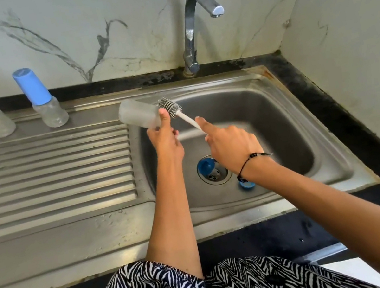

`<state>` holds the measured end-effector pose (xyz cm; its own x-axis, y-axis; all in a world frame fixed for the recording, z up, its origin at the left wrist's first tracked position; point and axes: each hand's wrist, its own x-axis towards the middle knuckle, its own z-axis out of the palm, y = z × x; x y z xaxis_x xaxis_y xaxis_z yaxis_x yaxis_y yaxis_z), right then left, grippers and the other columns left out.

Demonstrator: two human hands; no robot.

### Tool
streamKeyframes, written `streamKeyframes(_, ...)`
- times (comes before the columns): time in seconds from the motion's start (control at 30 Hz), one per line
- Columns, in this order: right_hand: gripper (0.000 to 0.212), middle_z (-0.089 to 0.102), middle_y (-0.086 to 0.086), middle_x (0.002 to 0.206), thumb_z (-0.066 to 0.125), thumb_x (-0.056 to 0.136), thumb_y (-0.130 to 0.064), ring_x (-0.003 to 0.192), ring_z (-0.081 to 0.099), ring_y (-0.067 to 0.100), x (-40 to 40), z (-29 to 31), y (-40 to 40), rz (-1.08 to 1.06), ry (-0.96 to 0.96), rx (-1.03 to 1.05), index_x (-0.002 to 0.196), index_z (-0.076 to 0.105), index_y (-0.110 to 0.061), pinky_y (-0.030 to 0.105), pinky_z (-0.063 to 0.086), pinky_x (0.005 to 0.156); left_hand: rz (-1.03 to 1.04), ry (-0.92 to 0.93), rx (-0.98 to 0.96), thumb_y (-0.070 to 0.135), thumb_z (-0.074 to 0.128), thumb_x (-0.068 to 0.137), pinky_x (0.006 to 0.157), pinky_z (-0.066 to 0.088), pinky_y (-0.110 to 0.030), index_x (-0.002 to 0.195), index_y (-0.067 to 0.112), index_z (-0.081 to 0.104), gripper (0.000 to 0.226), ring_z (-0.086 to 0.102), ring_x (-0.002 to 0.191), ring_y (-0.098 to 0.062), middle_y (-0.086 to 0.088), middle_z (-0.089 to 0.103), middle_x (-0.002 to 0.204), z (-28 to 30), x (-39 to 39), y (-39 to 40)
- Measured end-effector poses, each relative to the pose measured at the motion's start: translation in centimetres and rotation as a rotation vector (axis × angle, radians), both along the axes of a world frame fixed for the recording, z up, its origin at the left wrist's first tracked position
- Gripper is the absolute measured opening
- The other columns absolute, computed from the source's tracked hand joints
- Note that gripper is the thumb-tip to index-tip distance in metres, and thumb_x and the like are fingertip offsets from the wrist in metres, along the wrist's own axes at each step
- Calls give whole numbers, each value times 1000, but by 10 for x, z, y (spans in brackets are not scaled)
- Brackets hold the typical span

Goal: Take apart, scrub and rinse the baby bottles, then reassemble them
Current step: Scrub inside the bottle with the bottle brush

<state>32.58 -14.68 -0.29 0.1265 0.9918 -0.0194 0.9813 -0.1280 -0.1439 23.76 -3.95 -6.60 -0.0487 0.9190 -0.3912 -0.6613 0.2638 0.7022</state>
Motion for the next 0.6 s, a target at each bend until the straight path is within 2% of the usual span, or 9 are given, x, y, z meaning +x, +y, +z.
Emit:
streamKeyframes(0.1, 49, 44, 7, 75, 31, 101, -24, 67, 44, 29, 0, -2, -2, -8, -38, 0, 146, 15, -35, 36, 36, 59, 21, -23, 32, 15, 60, 91, 69, 51, -21, 127, 1, 51, 39, 51, 68, -5, 2, 57, 84, -2, -4, 3)
streamKeyframes(0.17, 53, 42, 5, 69, 32, 101, -21, 65, 46, 28, -1, -2, -2, -5, -104, 0, 148, 11, -34, 35, 35, 57, 16, -12, 82, 8, 57, 92, 76, 53, -23, 129, -4, 48, 39, 55, 72, -6, 1, 59, 85, -4, -5, 3)
streamKeyframes(0.27, 57, 37, 1, 60, 34, 99, -15, 62, 47, 27, 3, 1, 2, -15, -167, 7, 148, 9, -32, 34, 34, 55, -46, 35, 164, -1, 56, 91, 75, 52, -23, 131, -6, 43, 42, 58, 81, -9, 0, 59, 90, -7, -4, 3)
streamKeyframes(0.43, 54, 45, 5, 74, 32, 99, -13, 66, 47, 27, 5, 9, 17, -28, -153, -3, 148, 15, -29, 35, 35, 58, -95, 74, 212, -10, 56, 87, 82, 52, -24, 132, -3, 43, 47, 59, 89, -9, 0, 60, 97, -3, 2, -1)
streamKeyframes(0.53, 54, 46, 6, 76, 32, 99, -13, 67, 47, 28, 3, 9, 17, -28, -124, -9, 148, 15, -29, 35, 35, 58, -20, 86, 167, -10, 57, 86, 81, 51, -23, 132, -1, 44, 48, 59, 90, -9, -1, 61, 100, 2, 3, -3)
streamKeyframes(0.6, 55, 50, 7, 78, 34, 98, -14, 71, 52, 32, -1, 4, 7, 4, -121, -8, 147, 14, -30, 35, 35, 59, 62, 105, 122, -9, 57, 87, 80, 52, -21, 133, -2, 42, 49, 60, 94, -12, -8, 61, 112, 0, -1, 0)
